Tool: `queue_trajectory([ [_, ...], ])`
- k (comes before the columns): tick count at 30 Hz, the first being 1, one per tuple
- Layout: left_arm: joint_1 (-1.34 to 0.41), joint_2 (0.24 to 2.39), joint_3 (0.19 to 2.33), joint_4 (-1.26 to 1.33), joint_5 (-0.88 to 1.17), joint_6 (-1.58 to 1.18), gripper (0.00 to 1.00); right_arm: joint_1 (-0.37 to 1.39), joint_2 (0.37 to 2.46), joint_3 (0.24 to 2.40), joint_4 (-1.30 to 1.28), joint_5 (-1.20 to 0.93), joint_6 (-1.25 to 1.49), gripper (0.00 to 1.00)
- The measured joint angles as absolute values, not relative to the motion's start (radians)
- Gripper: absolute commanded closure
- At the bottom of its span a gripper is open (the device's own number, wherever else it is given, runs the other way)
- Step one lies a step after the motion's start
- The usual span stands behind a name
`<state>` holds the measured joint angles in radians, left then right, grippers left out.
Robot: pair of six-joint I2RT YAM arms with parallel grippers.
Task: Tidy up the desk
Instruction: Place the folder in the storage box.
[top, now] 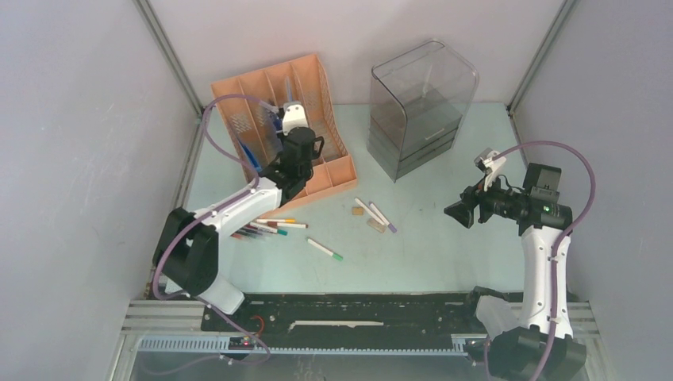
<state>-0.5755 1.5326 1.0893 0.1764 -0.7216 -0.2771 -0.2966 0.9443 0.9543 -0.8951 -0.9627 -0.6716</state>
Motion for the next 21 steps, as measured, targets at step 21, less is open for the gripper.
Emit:
queue_trajectory([
  [21,-0.536,1.791,1.273,0.25,-0.767,-0.235,1.0,-0.28,0.944,0.954,-0.892,-0.939,-0.673,0.25],
])
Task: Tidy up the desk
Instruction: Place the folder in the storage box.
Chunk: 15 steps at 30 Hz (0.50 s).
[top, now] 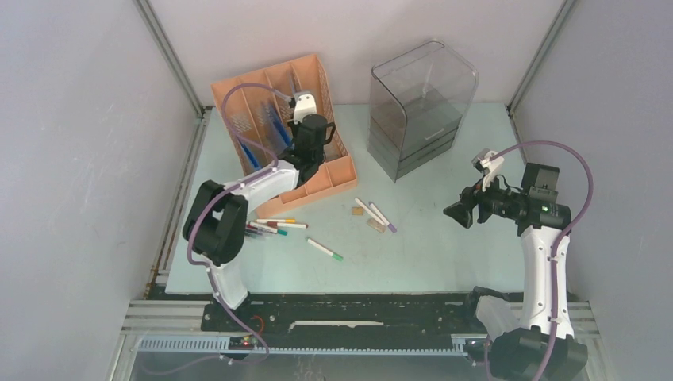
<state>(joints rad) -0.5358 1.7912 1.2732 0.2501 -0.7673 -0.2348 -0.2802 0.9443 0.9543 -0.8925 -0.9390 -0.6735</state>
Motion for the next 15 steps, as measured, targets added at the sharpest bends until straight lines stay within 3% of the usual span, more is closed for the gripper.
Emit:
queue_trajectory([
  [15,-0.54,1.907,1.345,0.223,-0.844,-0.262,0.99,-0.264,0.944,0.954,-0.892,-0.913,-0.675,0.25],
])
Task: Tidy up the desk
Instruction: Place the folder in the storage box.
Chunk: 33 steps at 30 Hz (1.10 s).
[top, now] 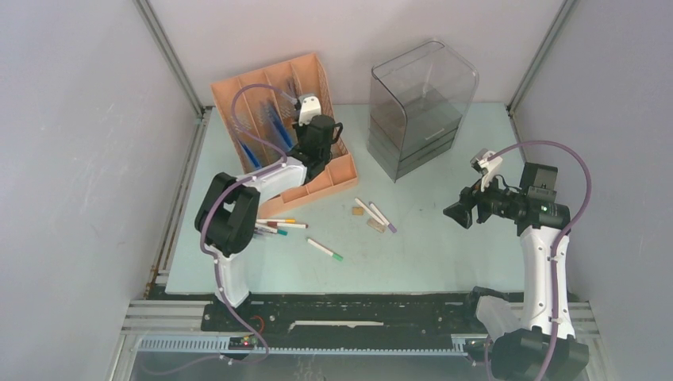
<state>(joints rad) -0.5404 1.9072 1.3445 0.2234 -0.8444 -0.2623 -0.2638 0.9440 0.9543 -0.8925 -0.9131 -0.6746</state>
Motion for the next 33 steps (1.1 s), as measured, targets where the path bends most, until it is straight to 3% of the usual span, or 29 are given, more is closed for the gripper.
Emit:
queue_trajectory([
  [5,-0.54,1.932,1.368,0.212,-0.86,-0.291,0.92,-0.26,0.944,0.954,-0.892,-0.907,-0.675,0.25],
  [21,-0.536,1.906,1.352,0.139,-0.813,-0.367,0.36,-0.257,0.94,0.953,-0.892,-0.899,-0.675,0.25],
  [27,-0.535,1.74,1.269,0.128,-0.689,-0.376,0.25,-0.255,0.938,0.95,-0.888,-0.899,-0.675,0.24],
  [33,-0.529,1.575,1.182,0.155,-0.403,-0.361,0.06,-0.255,0.937,0.95,-0.888,-0.9,-0.675,0.24],
])
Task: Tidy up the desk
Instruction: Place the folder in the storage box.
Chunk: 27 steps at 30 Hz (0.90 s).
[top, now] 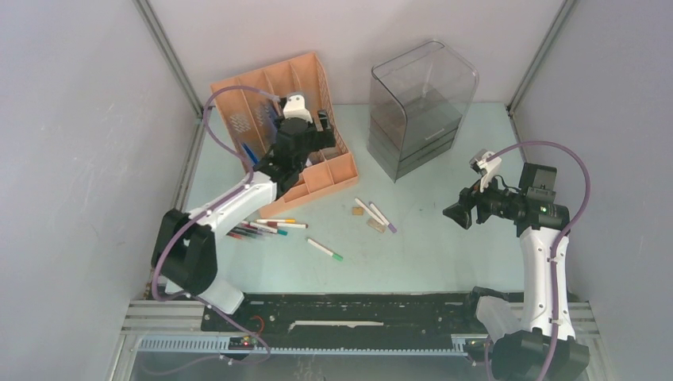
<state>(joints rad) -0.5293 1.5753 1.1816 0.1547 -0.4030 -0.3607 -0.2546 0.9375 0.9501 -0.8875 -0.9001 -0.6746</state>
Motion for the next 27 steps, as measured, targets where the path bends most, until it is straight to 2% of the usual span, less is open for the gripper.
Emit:
queue_trajectory([
  [3,-0.529,1.502,1.108,0.181,-0.262,-0.356,0.01,-0.255,0.937,0.949,-0.887,-0.907,-0.675,0.23],
  [8,-0.527,1.388,0.973,0.216,-0.117,-0.357,0.0,-0.269,0.937,0.949,-0.885,-0.937,-0.674,0.23],
  [18,-0.494,1.128,0.743,0.269,-0.031,-0.385,0.0,-0.286,0.936,0.949,-0.841,-0.984,-0.648,0.21],
  [20,-0.475,1.092,0.707,0.277,-0.006,-0.411,0.0,-0.283,0.929,0.963,-0.826,-0.973,-0.637,0.18],
  [21,-0.465,1.075,0.688,0.279,0.009,-0.421,0.0,-0.281,0.923,0.976,-0.819,-0.967,-0.632,0.13],
  [22,-0.457,1.06,0.669,0.282,0.024,-0.436,0.0,-0.281,0.917,0.996,-0.809,-0.964,-0.623,0.04],
  [23,-0.452,1.047,0.654,0.283,0.036,-0.445,0.0,-0.281,0.913,1.015,-0.798,-0.963,-0.614,0.01],
  [27,-0.445,0.984,0.591,0.282,0.078,-0.475,0.0,-0.29,0.926,1.109,-0.715,-1.005,-0.511,0.0],
])
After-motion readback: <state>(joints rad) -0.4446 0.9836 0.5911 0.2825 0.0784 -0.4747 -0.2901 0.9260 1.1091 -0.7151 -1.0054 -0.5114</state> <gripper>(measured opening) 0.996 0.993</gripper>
